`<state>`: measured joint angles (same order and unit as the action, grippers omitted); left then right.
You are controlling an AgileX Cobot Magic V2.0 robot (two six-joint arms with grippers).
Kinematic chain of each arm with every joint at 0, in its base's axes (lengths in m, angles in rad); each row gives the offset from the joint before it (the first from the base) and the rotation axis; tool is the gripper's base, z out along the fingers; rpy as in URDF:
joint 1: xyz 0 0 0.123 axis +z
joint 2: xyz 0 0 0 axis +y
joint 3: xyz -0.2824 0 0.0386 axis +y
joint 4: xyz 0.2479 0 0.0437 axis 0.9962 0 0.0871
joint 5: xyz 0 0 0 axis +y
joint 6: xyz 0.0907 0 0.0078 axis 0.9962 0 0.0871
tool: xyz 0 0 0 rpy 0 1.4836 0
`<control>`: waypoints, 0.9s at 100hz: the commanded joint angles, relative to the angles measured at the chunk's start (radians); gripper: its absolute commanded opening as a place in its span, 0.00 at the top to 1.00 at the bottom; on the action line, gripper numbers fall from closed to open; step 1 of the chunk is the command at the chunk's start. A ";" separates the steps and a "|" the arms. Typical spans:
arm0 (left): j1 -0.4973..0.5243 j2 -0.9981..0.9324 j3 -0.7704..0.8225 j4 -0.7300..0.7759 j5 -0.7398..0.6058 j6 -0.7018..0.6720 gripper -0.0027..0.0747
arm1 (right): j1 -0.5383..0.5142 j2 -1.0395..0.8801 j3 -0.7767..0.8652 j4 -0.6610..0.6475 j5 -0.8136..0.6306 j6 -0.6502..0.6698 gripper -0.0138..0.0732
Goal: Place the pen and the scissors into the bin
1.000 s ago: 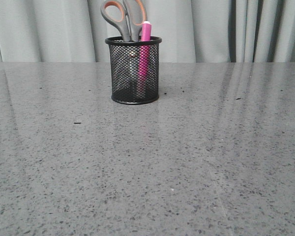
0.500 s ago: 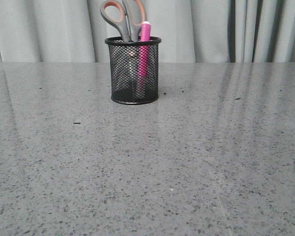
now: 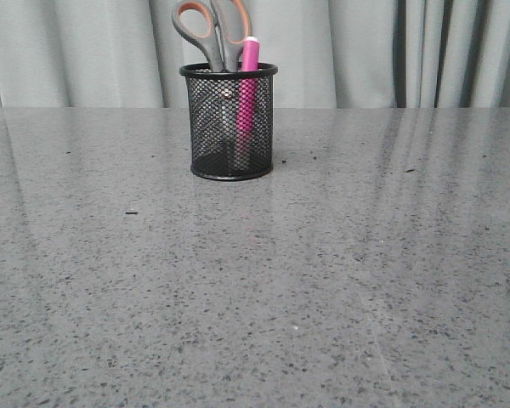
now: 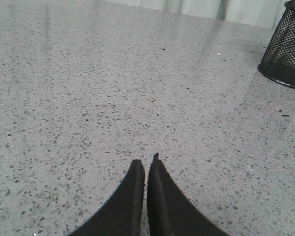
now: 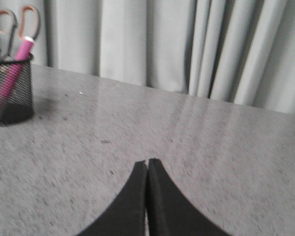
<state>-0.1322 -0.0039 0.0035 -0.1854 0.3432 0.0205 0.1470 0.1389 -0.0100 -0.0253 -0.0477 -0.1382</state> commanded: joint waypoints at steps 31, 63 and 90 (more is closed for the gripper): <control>0.004 -0.031 0.024 -0.012 -0.050 0.003 0.99 | -0.065 -0.135 0.036 0.011 0.245 -0.026 0.93; 0.004 -0.031 0.024 -0.012 -0.050 0.003 0.99 | -0.065 -0.173 0.036 0.011 0.340 -0.026 0.93; 0.004 -0.031 0.024 -0.012 -0.050 0.003 0.99 | -0.065 -0.173 0.036 0.011 0.338 -0.026 0.93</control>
<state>-0.1322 -0.0039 0.0035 -0.1854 0.3432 0.0205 0.0896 -0.0092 0.0150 -0.0160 0.3183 -0.1534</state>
